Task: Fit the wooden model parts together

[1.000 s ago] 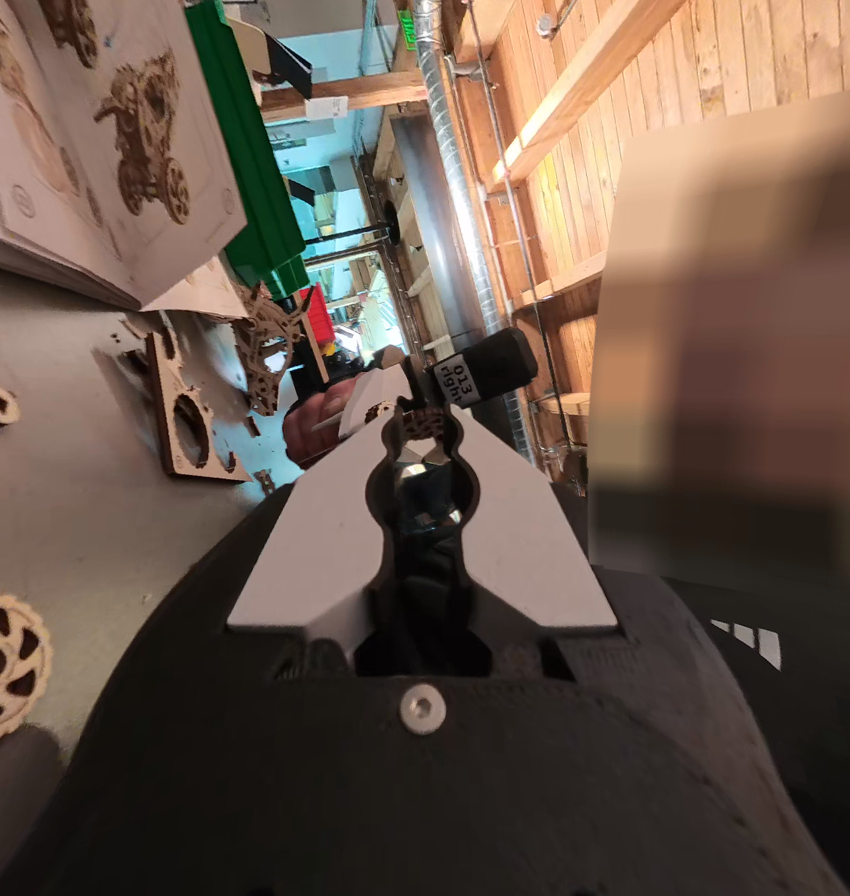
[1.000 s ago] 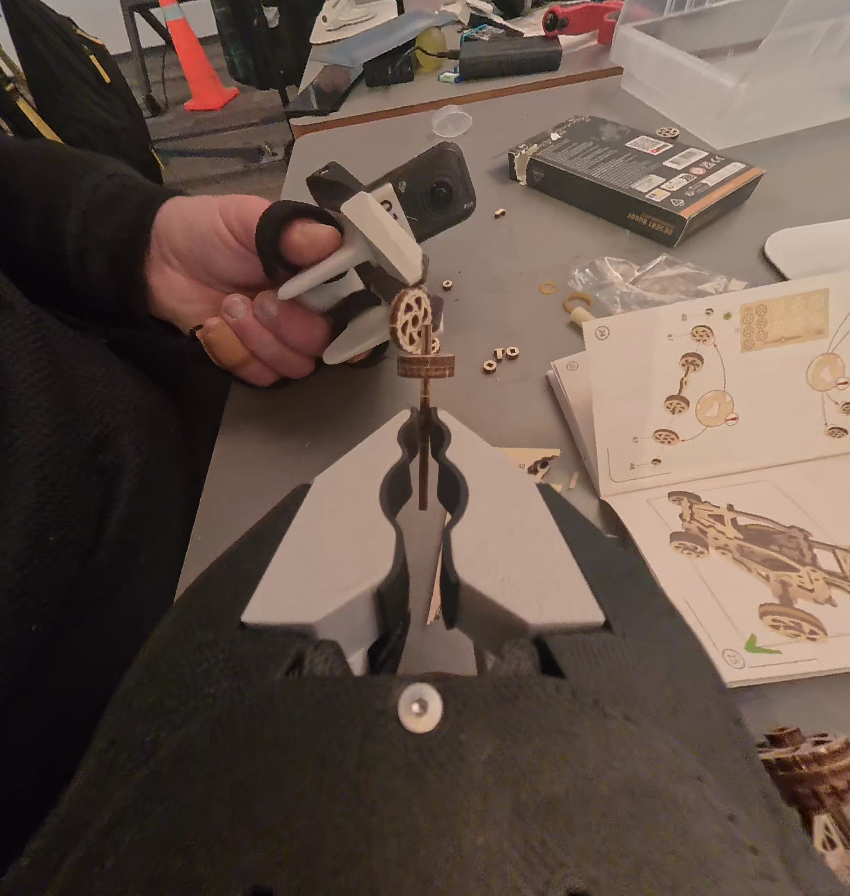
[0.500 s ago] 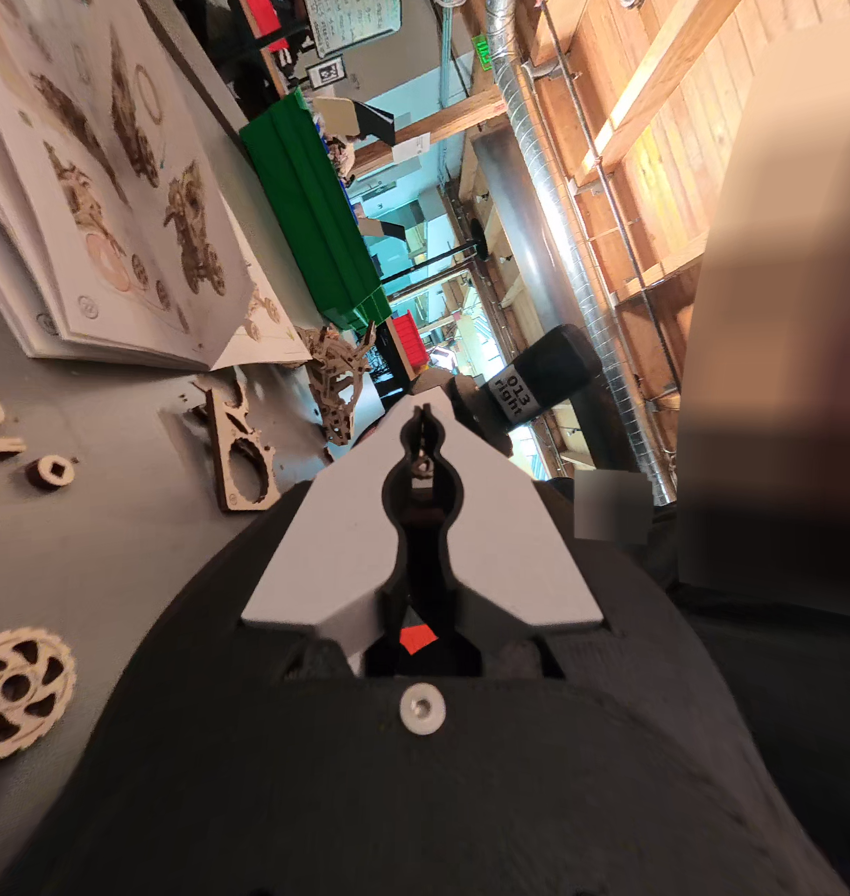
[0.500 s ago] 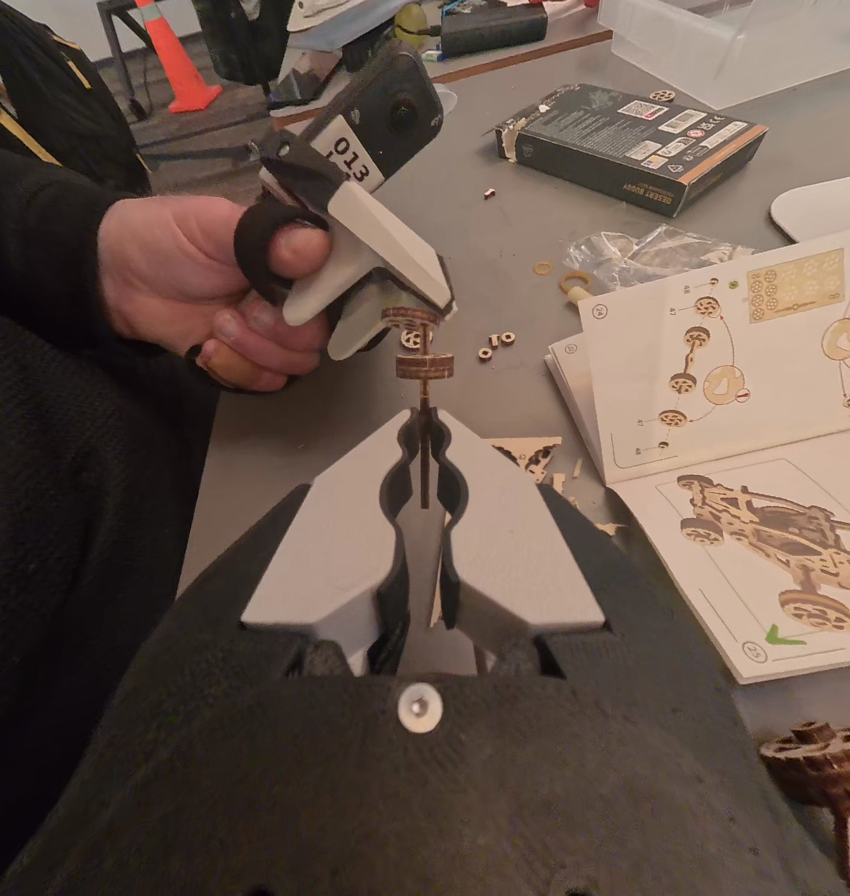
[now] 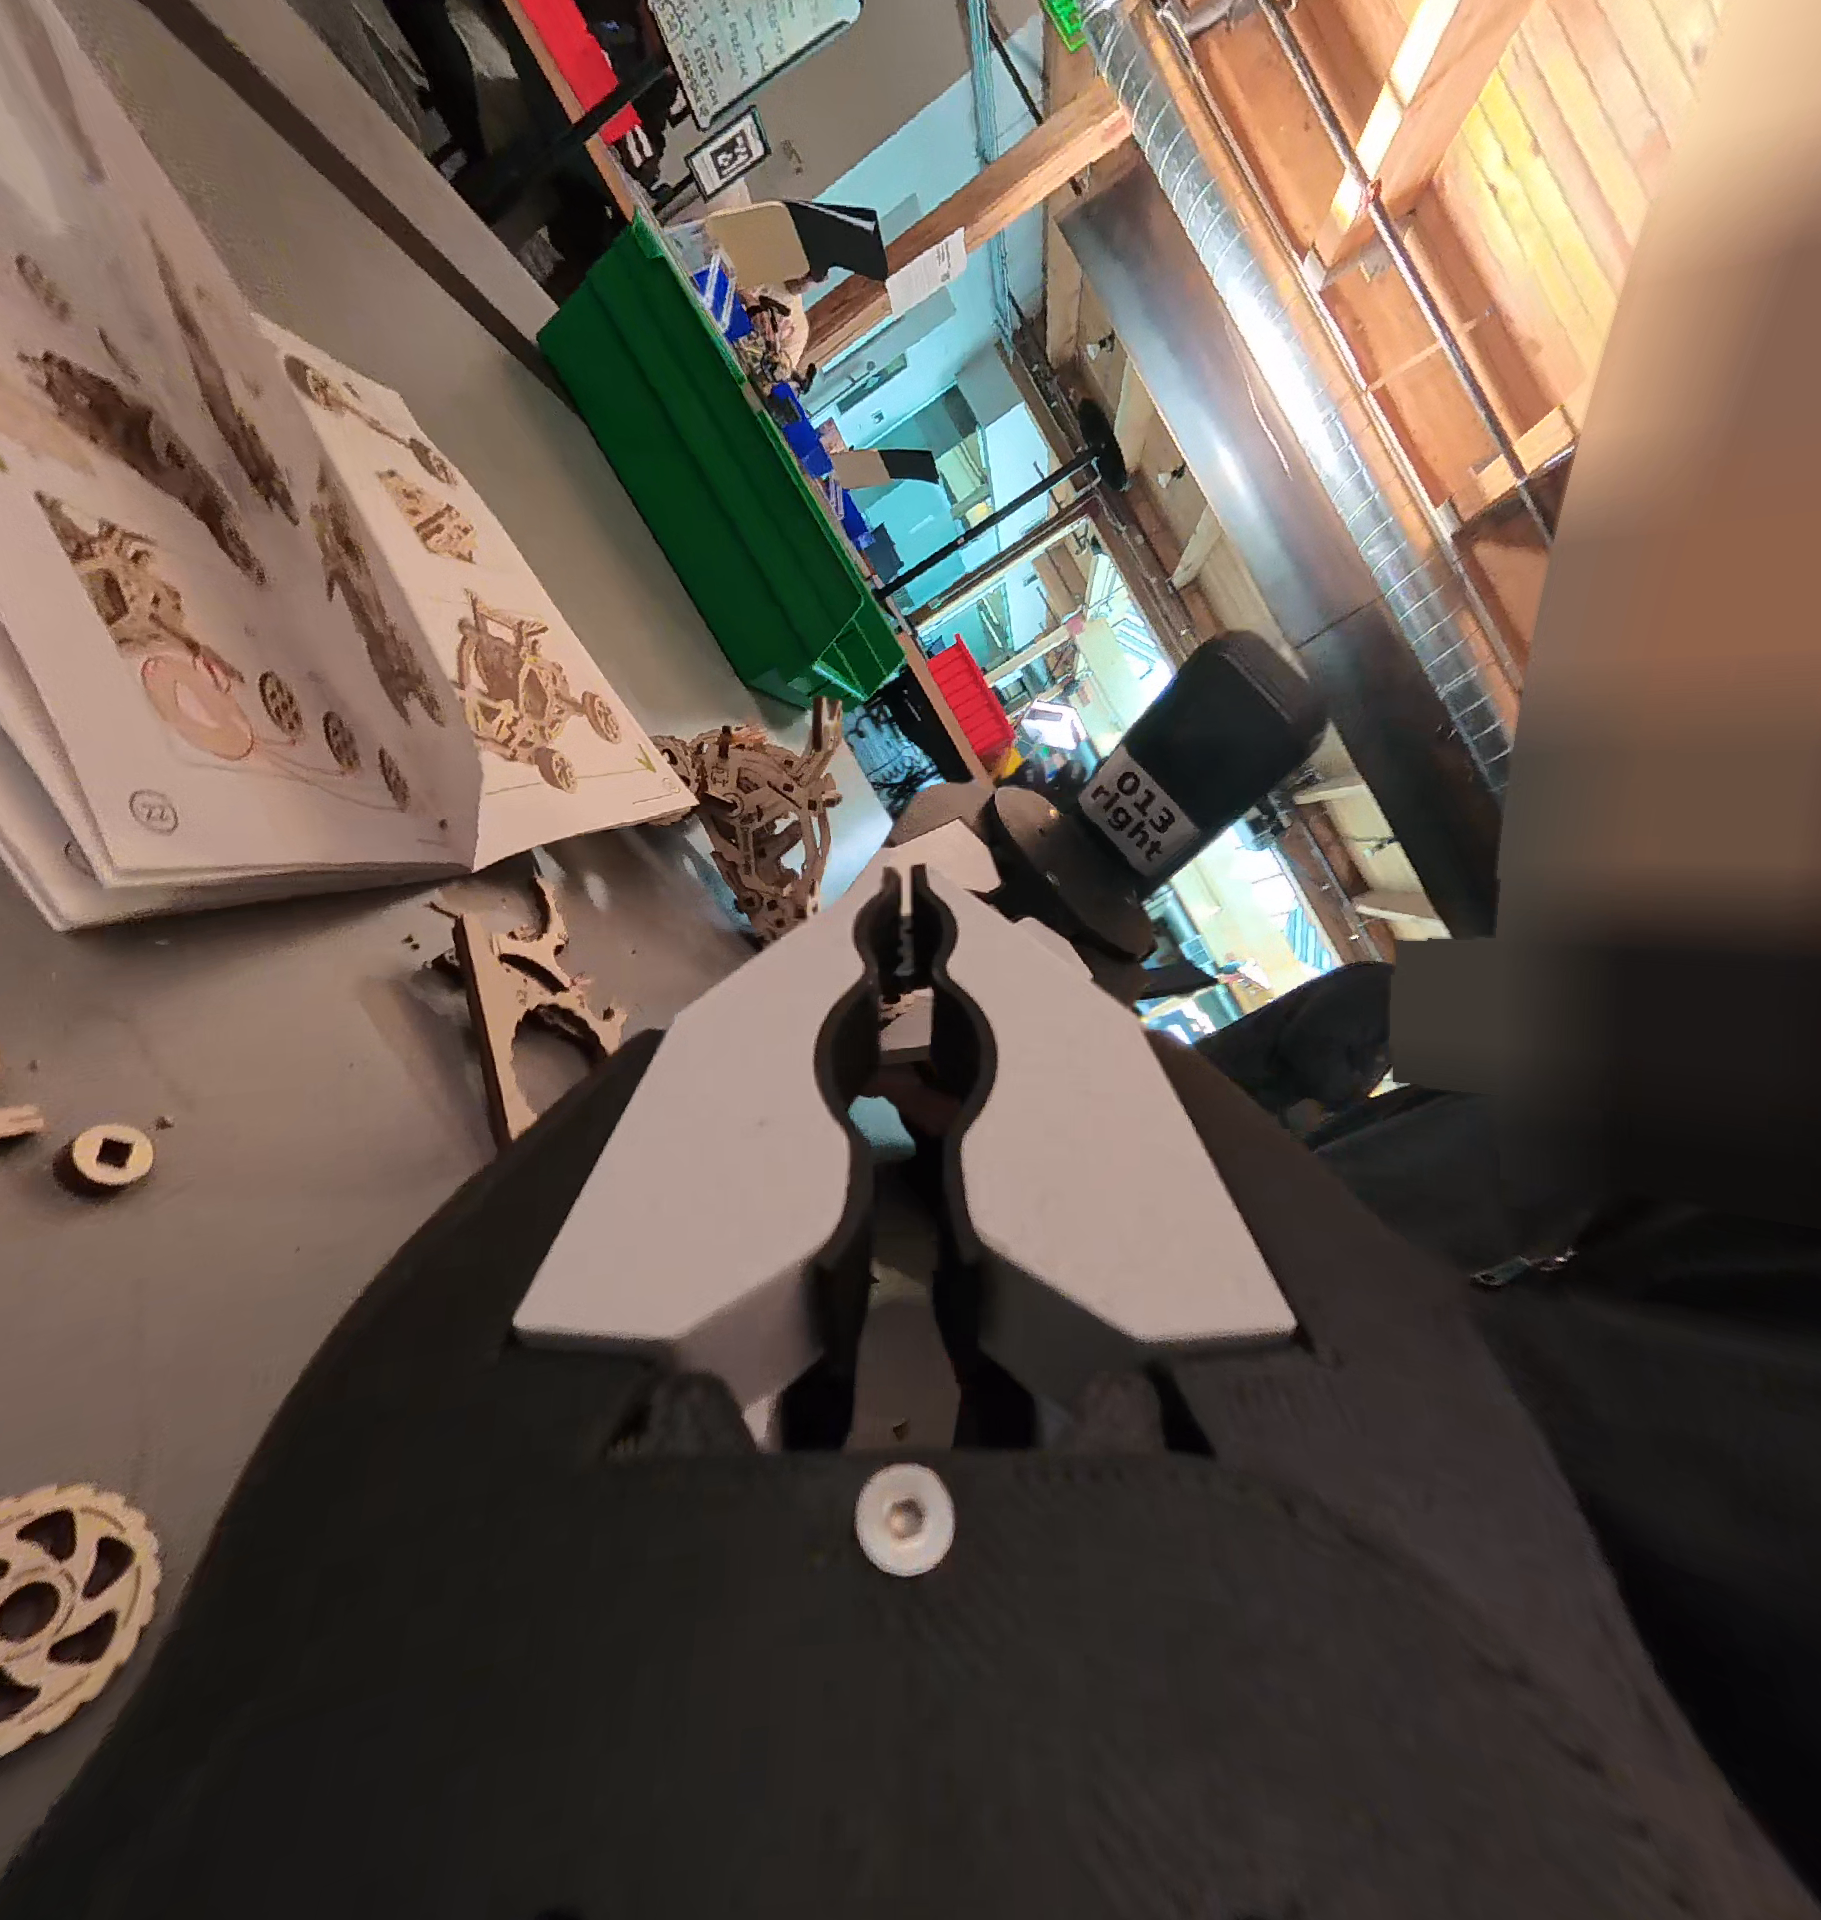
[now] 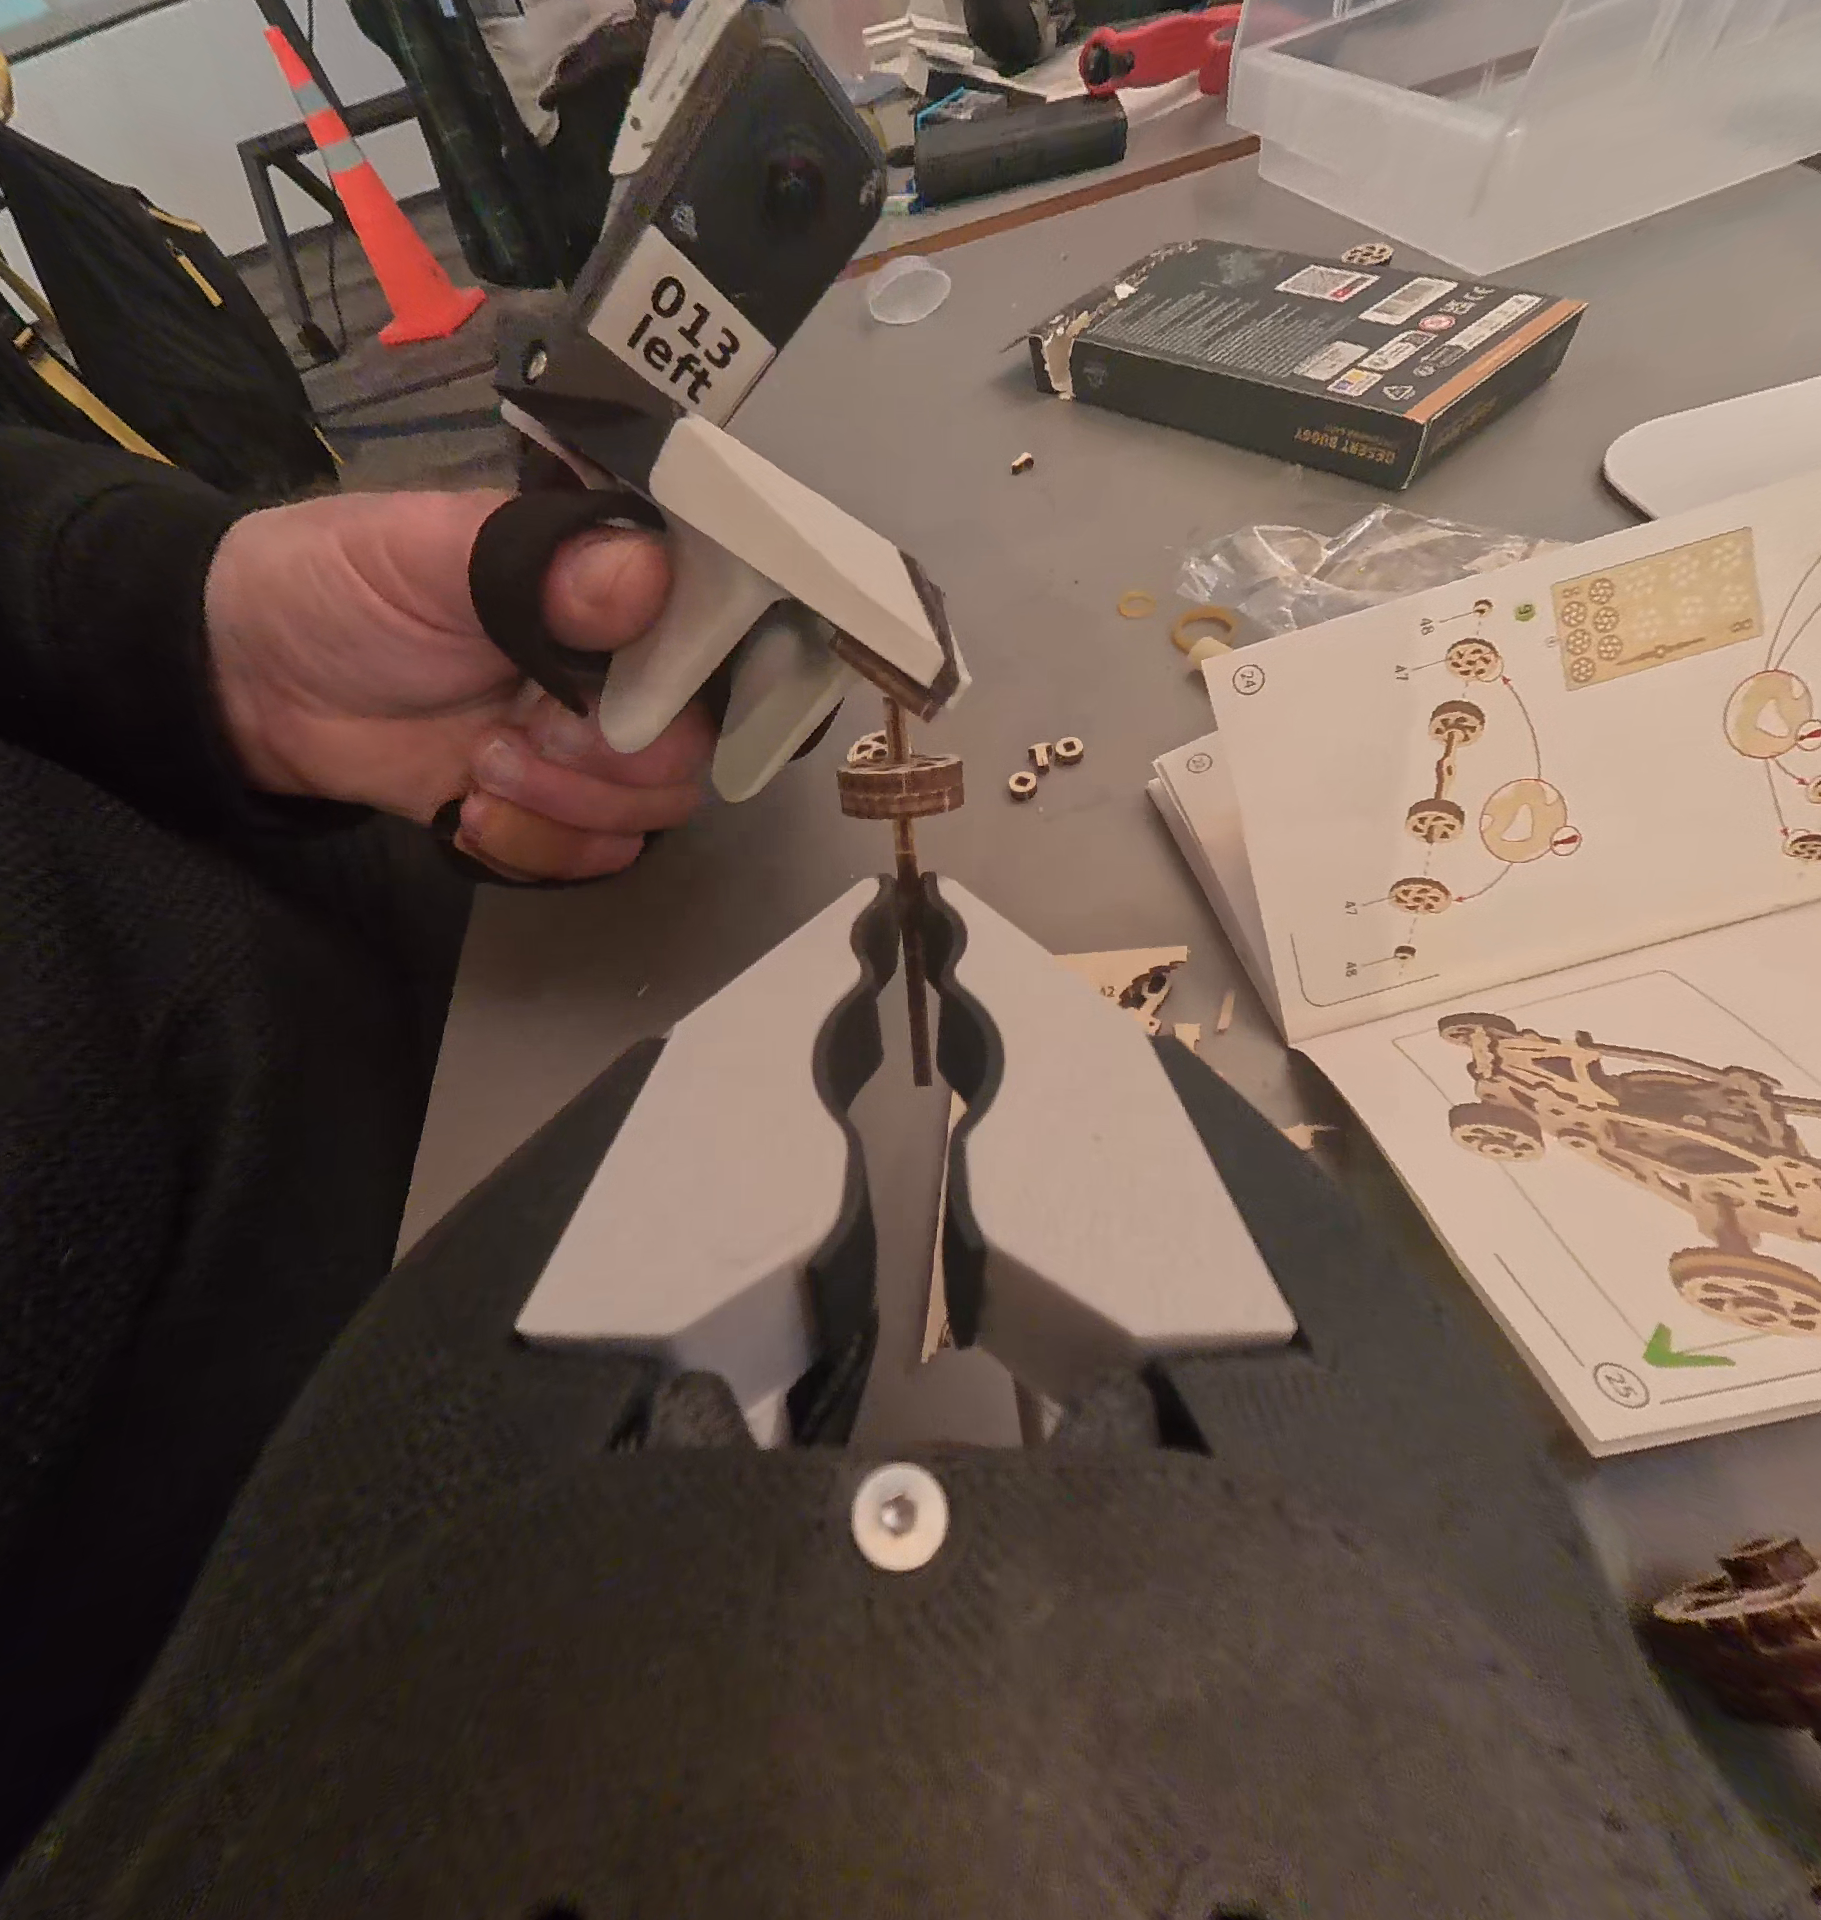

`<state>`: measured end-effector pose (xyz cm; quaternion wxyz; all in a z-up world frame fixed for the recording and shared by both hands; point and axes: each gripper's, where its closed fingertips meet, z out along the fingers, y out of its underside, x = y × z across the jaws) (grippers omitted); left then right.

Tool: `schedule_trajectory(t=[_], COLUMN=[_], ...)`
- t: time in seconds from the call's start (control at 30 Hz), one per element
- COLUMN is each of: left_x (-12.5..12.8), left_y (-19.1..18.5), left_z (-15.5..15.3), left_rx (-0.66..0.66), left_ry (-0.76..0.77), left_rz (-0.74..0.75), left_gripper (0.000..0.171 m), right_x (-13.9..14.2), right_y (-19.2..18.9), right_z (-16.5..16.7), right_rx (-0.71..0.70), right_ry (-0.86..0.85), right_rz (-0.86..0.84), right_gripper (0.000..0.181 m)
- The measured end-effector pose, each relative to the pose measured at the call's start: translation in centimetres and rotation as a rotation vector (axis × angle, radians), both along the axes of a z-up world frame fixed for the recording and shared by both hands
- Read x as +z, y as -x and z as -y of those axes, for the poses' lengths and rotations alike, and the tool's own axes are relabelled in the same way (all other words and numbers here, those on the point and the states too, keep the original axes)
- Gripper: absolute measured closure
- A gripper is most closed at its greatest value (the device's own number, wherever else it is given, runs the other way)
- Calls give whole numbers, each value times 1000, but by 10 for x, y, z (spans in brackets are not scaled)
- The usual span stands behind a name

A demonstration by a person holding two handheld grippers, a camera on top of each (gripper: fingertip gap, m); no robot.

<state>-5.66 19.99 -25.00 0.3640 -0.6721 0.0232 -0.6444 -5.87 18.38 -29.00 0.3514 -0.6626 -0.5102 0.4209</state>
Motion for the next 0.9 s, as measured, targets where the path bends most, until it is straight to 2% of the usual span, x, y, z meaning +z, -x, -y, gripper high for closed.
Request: schedule_trajectory(t=[0.13,0.27,0.47,0.7,0.9], left_x=[8,14,19,25,30], left_y=[-5,-9,-13,-12,-12], left_z=[-1,-6,-11,-17,-19], left_rx=[27,35,45,53,52], left_ry=[-110,-129,-72,10,36], left_rz=[-111,-94,25,241,342], left_gripper=[171,171,171,171,171], right_x=[5,11,15,18,21], right_y=[0,-1,-1,1,1], right_z=[1,-2,-3,-4,-3], right_rx=[-6,-20,-29,-40,-38], right_ry=[11,17,32,78,84], right_rz=[-38,-67,-87,-116,-122], right_gripper=[180,180,180,180,180])
